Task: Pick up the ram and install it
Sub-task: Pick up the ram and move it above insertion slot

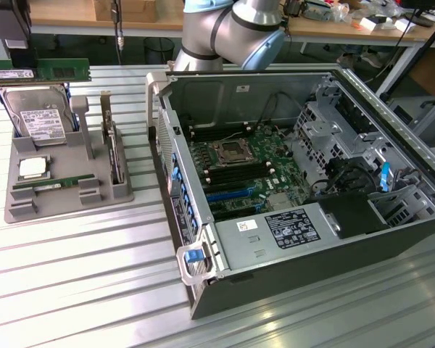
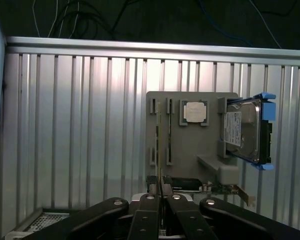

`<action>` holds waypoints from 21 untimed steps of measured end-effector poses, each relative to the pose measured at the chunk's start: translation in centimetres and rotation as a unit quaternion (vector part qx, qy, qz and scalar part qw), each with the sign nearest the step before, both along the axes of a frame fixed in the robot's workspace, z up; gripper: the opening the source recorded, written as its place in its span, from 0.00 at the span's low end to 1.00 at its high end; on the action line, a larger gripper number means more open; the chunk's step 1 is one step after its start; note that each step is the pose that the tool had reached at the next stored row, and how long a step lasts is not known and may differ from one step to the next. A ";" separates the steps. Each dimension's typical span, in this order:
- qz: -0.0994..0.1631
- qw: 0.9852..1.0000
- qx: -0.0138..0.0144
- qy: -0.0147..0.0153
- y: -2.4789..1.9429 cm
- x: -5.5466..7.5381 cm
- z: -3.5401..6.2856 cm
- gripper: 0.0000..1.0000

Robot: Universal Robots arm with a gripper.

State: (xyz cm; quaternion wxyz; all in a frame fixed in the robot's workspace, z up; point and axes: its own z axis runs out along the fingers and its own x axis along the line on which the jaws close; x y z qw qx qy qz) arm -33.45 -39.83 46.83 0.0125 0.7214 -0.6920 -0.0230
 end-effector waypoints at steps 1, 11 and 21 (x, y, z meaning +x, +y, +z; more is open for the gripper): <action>0.000 1.000 0.000 0.000 0.00 0.1 0.00 0.12; 0.002 1.000 0.000 0.001 0.00 1.1 -0.02 0.12; 0.004 1.000 0.000 0.002 0.00 2.1 -0.04 0.12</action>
